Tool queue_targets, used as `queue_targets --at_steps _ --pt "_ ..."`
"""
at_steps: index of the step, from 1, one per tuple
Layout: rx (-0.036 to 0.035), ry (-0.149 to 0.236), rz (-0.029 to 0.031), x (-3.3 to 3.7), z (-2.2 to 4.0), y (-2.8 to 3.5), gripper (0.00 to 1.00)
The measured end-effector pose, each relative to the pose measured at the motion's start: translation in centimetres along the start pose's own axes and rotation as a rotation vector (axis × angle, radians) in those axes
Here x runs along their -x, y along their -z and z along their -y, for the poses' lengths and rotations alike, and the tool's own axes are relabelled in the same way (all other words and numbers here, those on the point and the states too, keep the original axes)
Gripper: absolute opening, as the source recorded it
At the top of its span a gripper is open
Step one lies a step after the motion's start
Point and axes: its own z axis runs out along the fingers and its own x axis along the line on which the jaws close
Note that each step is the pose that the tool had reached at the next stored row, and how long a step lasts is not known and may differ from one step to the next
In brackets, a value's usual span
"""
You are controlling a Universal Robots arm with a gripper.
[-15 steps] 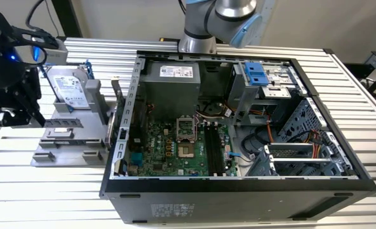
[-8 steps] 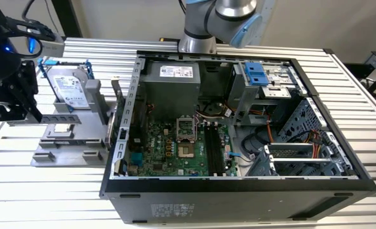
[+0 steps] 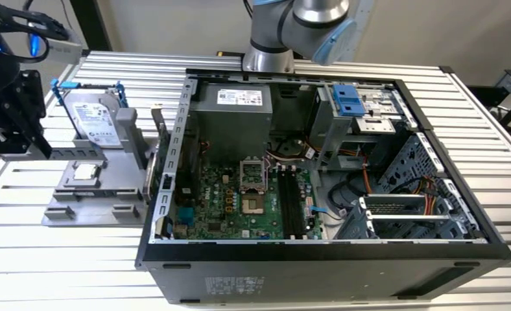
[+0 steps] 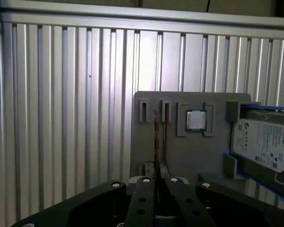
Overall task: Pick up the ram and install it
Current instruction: 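Pick up the ram and move it above insertion slot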
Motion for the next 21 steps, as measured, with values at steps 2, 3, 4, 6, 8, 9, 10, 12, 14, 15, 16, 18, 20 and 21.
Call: queue_targets --at_steps 2,3,4,6,8,9,10,12,14,15,16,18,20,21 --pt "0.0001 0.0 0.0001 0.02 -0.01 0.39 0.0" --pt "0.0001 0.0 0.0001 0.03 -0.01 0.59 0.0" --pt "0.0001 0.0 0.0002 0.05 -0.01 0.77 0.0" --pt "0.0 0.0 0.0003 0.07 -0.01 1.16 0.0" --pt "0.0001 0.0 0.0003 0.1 -0.02 1.55 0.0" --pt "0.0001 0.0 0.0003 0.11 -0.02 1.73 0.0" --pt "0.0002 0.0 0.0003 0.12 -0.02 1.91 0.0" --pt "0.0001 0.0 0.0004 0.14 -0.02 2.25 0.0" --pt "0.0001 0.0 0.0004 0.16 -0.02 2.6 0.0" --pt "0.0 0.0 0.0004 0.17 -0.03 2.76 0.0" --pt "0.0001 0.0 0.0004 0.18 -0.03 2.93 0.0" --pt "0.0001 0.0 0.0004 0.2 -0.03 3.23 0.0" --pt "0.0001 0.0 0.0004 0.22 -0.03 3.56 0.0" --pt "0.0001 0.0 0.0004 0.22 -0.03 3.68 0.0"
